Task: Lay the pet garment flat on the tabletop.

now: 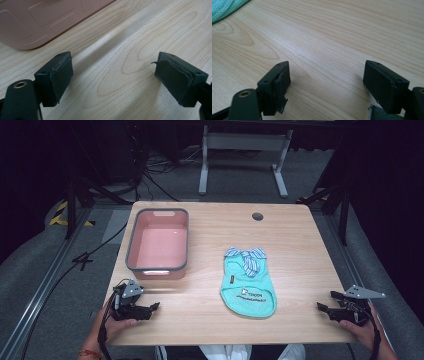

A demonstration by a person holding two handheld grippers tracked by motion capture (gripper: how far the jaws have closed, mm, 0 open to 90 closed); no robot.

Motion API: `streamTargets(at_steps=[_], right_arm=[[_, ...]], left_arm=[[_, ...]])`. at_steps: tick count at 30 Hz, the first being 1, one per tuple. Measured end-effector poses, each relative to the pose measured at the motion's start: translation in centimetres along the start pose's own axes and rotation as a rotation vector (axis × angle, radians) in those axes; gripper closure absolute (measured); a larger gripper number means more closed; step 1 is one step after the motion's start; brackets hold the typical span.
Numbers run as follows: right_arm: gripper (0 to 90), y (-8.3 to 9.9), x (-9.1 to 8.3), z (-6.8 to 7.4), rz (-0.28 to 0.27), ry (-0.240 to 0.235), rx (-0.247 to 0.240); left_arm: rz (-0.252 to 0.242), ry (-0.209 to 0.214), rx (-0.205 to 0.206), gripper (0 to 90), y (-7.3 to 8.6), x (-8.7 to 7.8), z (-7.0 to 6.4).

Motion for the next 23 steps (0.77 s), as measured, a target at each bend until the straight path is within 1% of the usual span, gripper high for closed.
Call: streamTargets(at_steps=[23], right_arm=[[22.0, 0.0, 0.02, -0.14, 0.0, 0.013, 0.019]], left_arm=[[0.001, -0.001, -0.008, 15.5, -0.01, 0.02, -0.04]])
Point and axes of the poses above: each handheld gripper's, and its own axes: x roughly forward along the jaws, y roughly out of its underside, z roughly to its left, the point moved 5 cm from there along x, roughly forward along the jaws, and after that the axes turned 10 degrees about z, right-handed, at the moved point
